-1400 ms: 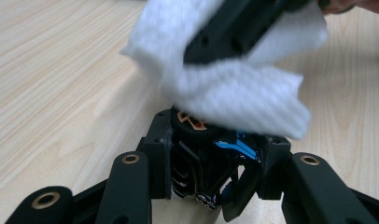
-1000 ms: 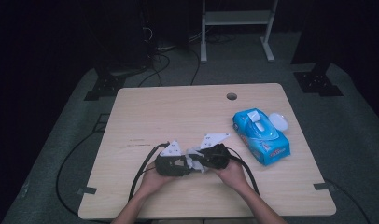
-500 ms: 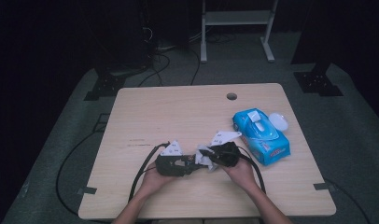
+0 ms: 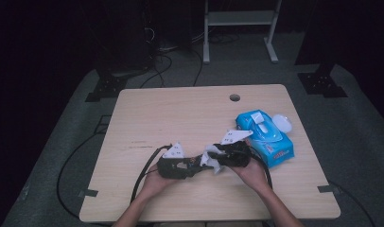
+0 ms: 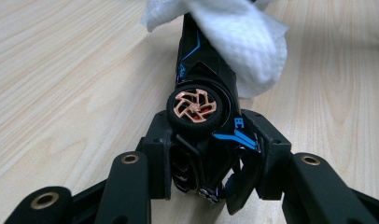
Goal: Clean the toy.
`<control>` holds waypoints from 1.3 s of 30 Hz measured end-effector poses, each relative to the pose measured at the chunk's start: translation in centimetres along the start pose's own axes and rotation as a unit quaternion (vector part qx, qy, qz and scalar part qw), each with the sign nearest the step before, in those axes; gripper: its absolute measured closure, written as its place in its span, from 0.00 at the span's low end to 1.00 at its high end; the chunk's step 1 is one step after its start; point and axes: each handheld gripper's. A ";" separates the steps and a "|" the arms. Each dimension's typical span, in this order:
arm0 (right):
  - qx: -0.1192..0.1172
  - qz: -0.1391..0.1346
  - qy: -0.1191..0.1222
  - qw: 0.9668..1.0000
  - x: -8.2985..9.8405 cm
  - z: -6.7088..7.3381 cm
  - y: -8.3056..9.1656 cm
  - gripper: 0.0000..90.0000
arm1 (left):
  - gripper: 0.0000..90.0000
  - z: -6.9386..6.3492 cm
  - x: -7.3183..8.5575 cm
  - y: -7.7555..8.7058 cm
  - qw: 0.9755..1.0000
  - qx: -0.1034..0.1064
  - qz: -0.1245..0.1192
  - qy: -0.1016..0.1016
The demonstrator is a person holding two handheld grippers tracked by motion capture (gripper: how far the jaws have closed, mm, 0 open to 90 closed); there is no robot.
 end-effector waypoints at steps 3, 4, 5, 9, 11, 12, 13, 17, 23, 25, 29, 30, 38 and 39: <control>0.011 -0.015 0.011 1.000 0.0 0.2 1.6 0.63 | 0.63 0.0 0.0 0.0 1.000 -0.001 0.000 0.000; 0.012 -0.016 0.012 1.000 0.0 0.3 1.8 0.68 | 0.63 0.0 0.0 0.0 1.000 -0.001 0.001 0.000; 0.014 -0.017 0.021 1.000 0.1 0.5 1.9 0.71 | 0.63 0.0 0.0 0.0 1.000 -0.001 0.001 0.000; 0.012 -0.016 0.032 0.999 0.1 0.9 1.2 0.82 | 0.63 0.0 -0.1 0.0 1.000 -0.001 0.002 0.000; 0.001 -0.014 0.030 0.999 0.0 1.2 0.3 0.87 | 0.64 0.0 -0.1 0.0 1.000 0.000 0.002 0.000; -0.009 -0.008 0.033 0.999 -0.2 1.4 -0.3 0.89 | 0.64 0.0 -0.1 -0.1 1.000 0.001 0.001 0.001; -0.009 -0.004 0.037 0.999 -0.2 1.6 -0.7 0.90 | 0.64 0.0 -0.1 -0.1 1.000 0.001 0.000 0.002; -0.014 0.001 0.030 0.999 -0.1 1.1 -1.0 0.95 | 0.64 0.1 -0.1 0.0 1.000 0.003 -0.001 0.002; 0.024 0.000 0.008 1.000 0.8 -0.5 0.5 0.96 | 0.64 0.0 -0.1 -0.1 1.000 0.003 0.000 -0.001; 0.023 -0.002 0.002 1.000 0.9 -0.6 0.6 0.96 | 0.64 0.0 -0.2 -0.1 1.000 0.002 0.002 -0.002; 0.010 -0.004 0.011 1.000 0.2 0.5 -0.4 0.97 | 0.64 0.1 -0.3 -0.3 1.000 0.004 0.001 0.001; 0.001 -0.005 0.013 1.000 0.0 0.9 -0.9 0.97 | 0.64 0.1 -0.3 -0.3 1.000 0.004 0.001 0.001; 0.016 0.000 0.004 1.000 0.4 -0.2 -0.1 0.97 | 0.64 0.2 -0.2 -0.1 1.000 0.006 0.001 -0.001; 0.016 0.000 0.004 1.000 0.4 -0.2 -0.1 0.97 | 0.64 0.2 -0.2 -0.1 1.000 0.006 0.001 -0.001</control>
Point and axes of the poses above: each handheld gripper's, and its own axes: y roughly backward along the jaws, x roughly out of its underside, z roughly to its left, and after that the axes turned 2 degrees about -z, right-handed
